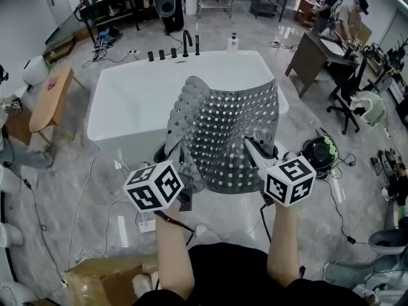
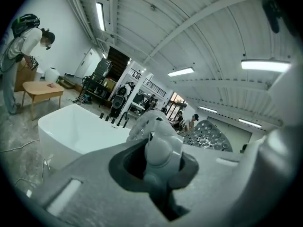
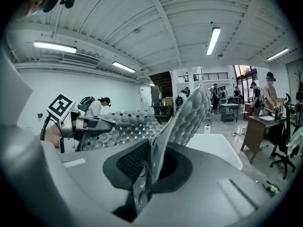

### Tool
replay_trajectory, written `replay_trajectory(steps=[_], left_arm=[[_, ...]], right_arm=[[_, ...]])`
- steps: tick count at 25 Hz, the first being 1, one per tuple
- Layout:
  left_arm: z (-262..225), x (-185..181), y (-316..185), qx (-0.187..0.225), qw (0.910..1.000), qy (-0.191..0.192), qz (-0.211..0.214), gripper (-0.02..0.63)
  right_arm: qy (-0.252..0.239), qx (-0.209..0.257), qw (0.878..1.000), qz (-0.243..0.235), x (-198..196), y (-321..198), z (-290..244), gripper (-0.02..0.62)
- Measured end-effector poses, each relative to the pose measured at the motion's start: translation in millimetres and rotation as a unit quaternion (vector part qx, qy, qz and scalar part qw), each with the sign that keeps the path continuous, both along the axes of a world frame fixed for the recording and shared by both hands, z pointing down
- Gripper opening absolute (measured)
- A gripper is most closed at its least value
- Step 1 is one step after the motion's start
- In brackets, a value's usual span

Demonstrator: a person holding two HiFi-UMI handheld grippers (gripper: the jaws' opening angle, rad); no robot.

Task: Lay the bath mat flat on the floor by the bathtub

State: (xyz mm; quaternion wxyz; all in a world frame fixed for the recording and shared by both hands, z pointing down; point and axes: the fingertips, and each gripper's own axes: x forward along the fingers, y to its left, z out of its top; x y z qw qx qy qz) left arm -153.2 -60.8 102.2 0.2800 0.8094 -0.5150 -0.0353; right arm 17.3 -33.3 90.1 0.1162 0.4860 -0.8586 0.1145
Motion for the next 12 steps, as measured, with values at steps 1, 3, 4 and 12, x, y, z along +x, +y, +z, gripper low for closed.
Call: replay_trajectory(steps=[1,3,4,12], left_arm=[[3,0,-2,-0.003,1.0000,0.001,0.001,0.021],[7,1,-7,-0.008,1.0000,0.004,0.001,0.021],[9,2,-10,-0.012,0.9999,0.004,0.000,0.021],[24,18,-42,-0.037,0.9990,-0.014,-0.020,0.021]], right_arm=[[0.001,-0.003,1.000,0.001,0,-2,3,0.025],[0.005,-0.008,1.000,0.000,1,-7,7,0.025],[0.006,-0.012,1.000,-0.002,1,-10,9,0.025],[-0.006,-0.036,0.999,-0.027,15,-53,28,0.025]])
